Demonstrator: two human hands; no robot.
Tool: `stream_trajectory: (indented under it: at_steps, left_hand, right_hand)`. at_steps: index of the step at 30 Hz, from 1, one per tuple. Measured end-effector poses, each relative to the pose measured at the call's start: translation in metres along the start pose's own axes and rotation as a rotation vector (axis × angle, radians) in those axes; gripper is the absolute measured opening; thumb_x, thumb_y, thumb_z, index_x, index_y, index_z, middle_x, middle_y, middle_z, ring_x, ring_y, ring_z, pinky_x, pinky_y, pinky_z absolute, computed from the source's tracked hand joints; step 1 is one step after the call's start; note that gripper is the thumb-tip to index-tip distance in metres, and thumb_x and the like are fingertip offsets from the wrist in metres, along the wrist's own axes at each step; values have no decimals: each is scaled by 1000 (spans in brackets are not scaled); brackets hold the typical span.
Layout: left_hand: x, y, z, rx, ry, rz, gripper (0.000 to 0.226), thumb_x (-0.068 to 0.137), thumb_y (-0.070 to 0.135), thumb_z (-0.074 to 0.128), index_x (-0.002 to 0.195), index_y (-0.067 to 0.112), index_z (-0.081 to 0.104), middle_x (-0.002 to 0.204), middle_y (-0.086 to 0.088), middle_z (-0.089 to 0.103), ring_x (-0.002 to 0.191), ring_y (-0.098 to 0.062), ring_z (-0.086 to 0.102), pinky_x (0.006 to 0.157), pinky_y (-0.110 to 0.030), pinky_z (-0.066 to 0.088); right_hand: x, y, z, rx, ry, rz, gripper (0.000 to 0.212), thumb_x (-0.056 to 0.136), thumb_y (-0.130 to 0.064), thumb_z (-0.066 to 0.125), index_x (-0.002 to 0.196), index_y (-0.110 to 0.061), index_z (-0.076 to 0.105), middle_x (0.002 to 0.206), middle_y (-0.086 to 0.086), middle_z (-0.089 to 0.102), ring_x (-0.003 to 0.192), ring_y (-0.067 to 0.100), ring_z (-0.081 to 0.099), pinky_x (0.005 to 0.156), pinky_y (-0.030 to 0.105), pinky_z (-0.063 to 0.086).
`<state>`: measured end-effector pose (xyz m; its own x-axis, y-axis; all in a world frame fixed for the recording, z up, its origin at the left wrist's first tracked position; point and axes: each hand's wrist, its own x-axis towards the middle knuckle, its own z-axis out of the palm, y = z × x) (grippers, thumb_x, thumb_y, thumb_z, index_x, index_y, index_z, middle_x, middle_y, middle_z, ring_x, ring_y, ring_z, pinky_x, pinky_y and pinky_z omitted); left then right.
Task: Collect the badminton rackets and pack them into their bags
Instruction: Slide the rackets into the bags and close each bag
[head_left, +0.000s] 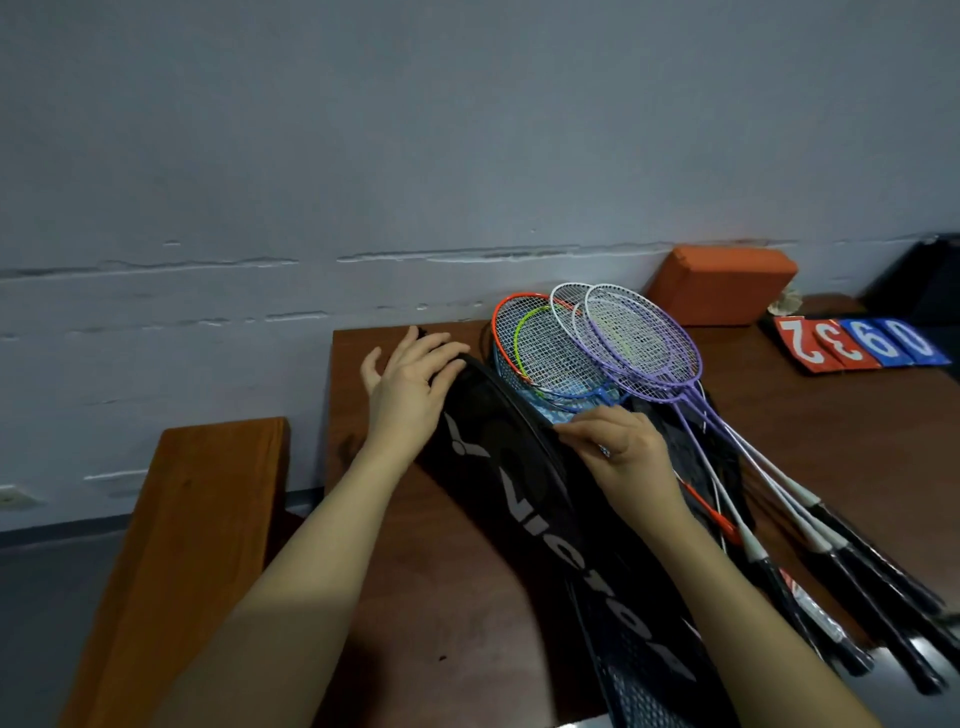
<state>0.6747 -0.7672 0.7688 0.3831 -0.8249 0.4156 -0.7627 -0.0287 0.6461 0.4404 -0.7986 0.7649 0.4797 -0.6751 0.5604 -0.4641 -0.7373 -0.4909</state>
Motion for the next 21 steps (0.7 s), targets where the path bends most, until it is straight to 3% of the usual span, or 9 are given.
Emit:
stream_trajectory:
  at_steps: [6, 9, 12, 21]
  left_hand:
    - [9, 14, 2, 176, -48, -90, 27, 91, 36, 52, 117, 33, 62, 135, 6, 51, 135, -22, 29, 107, -46, 8]
    - [-2, 28, 2, 275, -93, 178, 32, 86, 33, 50, 114, 28, 64, 132, -2, 54, 131, -35, 35, 102, -55, 18]
    - [-30, 38, 13, 341, -215, 438, 42, 81, 44, 41, 114, 30, 64, 132, 1, 55, 131, -37, 37, 96, -61, 25]
    - [-23, 37, 36, 289, -147, 394, 33, 81, 45, 46, 97, 30, 71, 116, 6, 65, 129, -37, 40, 94, -69, 22]
  right_hand:
    - [-13, 9, -8, 31, 9, 85, 12, 78, -17, 65, 86, -16, 75, 82, -6, 69, 77, 10, 63, 66, 41, 48]
    - [-10, 8, -3, 84, 25, 105, 13, 79, -16, 65, 87, -15, 75, 81, -4, 69, 75, 14, 65, 66, 41, 51]
    - [-8, 7, 1, 57, 45, 63, 11, 80, -15, 65, 87, -15, 74, 83, -3, 69, 75, 21, 65, 66, 43, 50]
    - [-26, 17, -15, -197, 46, 8, 19, 85, -30, 56, 87, -22, 73, 83, -10, 69, 77, 9, 57, 71, 32, 35]
